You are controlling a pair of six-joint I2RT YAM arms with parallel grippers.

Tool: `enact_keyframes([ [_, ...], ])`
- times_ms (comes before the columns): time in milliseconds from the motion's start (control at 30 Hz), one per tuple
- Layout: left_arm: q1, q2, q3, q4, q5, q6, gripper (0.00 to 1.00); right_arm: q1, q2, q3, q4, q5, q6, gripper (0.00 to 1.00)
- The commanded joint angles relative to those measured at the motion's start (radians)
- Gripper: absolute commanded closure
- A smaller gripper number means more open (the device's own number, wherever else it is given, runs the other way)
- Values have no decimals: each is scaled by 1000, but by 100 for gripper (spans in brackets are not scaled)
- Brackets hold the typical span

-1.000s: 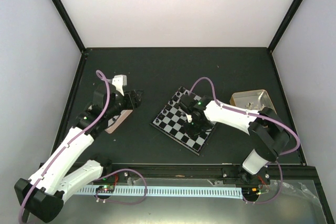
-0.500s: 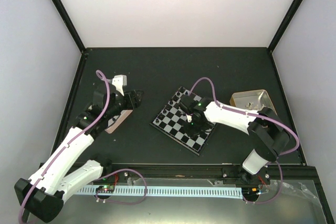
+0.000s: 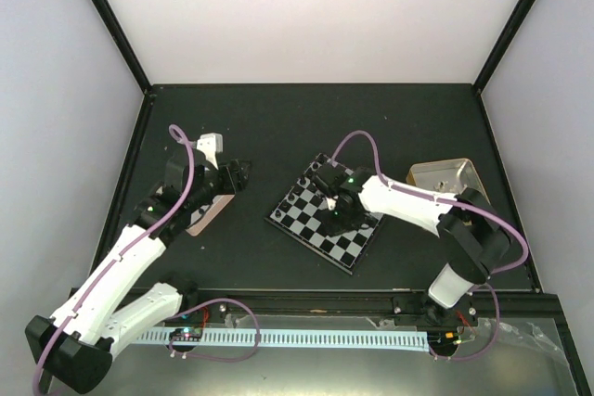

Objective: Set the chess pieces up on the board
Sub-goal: Move the chess piece to the chessboard.

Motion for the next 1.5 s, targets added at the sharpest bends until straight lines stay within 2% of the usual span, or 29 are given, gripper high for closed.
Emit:
enact_keyframes([
  [0,4,-21,27,-18,-48,-7,30,-2,61,131,41,49,4,99],
  [233,6,-25,38,-40,-65,-5,30,-2,232,350,74,93,19,99],
  [433,8,-22,46,-56,-75,-2,29,-2,309,426,88,144,31,98],
  [967,8,4,50,-54,-57,-10,29,-3,401,463,113,262,46,95],
  [1467,8,4,52,-62,-55,-15,29,-3,374,458,107,217,34,92],
])
